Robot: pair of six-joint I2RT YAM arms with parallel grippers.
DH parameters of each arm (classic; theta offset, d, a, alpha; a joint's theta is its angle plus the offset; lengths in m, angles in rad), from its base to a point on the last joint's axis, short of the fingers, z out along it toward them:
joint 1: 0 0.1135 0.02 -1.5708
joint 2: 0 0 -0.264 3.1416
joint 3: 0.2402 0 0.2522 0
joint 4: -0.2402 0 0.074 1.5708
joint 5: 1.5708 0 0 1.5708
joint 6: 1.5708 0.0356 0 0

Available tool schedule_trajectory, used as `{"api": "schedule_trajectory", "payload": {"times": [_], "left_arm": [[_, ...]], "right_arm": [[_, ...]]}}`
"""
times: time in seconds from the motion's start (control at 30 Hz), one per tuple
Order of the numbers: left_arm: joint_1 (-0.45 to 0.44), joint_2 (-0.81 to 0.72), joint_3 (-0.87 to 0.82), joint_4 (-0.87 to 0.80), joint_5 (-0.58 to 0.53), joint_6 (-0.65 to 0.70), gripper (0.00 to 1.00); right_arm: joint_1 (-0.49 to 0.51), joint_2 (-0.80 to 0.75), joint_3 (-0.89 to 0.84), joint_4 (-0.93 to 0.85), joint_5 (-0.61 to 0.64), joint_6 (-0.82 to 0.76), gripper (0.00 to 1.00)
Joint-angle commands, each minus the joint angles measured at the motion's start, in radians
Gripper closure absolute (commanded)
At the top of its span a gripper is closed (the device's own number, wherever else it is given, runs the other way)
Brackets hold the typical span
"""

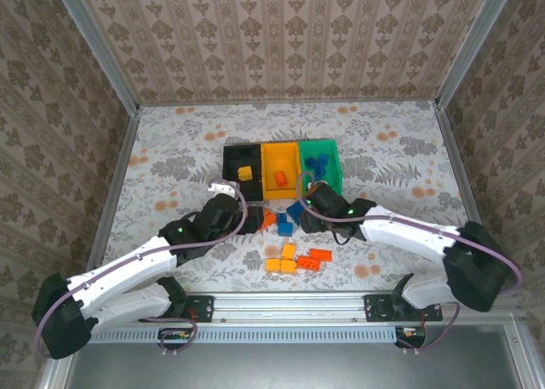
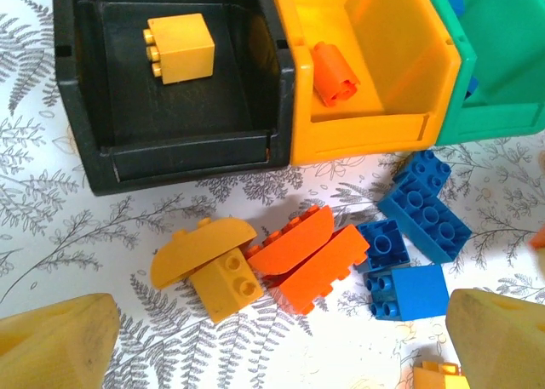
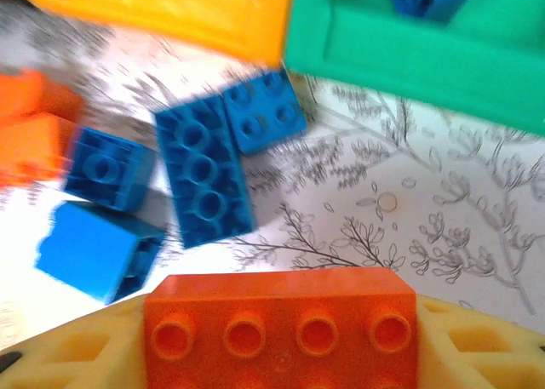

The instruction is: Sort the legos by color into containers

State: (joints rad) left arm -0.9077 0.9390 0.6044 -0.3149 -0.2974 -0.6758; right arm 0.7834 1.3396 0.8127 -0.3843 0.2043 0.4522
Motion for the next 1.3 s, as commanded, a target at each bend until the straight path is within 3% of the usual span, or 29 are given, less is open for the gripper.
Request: {"api": "schedule_trajectory", "payload": {"times": [0.0,0.37,0.53,0.63,0.73,0.83,1.03,1.27], "left_arm": [[0.010,-0.040,-0.036,-0.042,-0.014,-0.035,0.00],[0.011,-0.092,-0.099,-0.064,0.022,-0.080,0.00],[0.010,-0.081,-0.101,-0.061,0.044,-0.076,0.00],[0.010,-0.078,-0.103,-0.064,0.052,-0.074,0.00],[0.009,-0.078,-0.103,-0.065,0.059,-0.067,0.00],[0.010,-0.078,-0.102,-0.070,0.065,-0.060,0.00],[0.007,-0.065,-0.090,-0.069,0.085,-0.040,0.00],[-0.040,0.031,-0.035,-0.033,0.137,0.015,0.01]], "right_arm": [[-0.001,-0.023,0.104,-0.048,-0.046,-0.036,0.50],[-0.049,0.471,0.566,-0.043,0.000,-0.042,0.49],[-0.085,0.612,0.693,-0.066,0.020,-0.018,0.47],[-0.091,0.659,0.738,-0.082,0.022,-0.008,0.40],[-0.090,0.664,0.753,-0.072,0.000,-0.003,0.28],[-0.087,0.631,0.749,-0.058,-0.007,0.000,0.23],[-0.085,0.529,0.689,-0.042,-0.014,0.014,0.20],[-0.085,0.332,0.466,0.019,-0.031,0.054,0.20]]}}
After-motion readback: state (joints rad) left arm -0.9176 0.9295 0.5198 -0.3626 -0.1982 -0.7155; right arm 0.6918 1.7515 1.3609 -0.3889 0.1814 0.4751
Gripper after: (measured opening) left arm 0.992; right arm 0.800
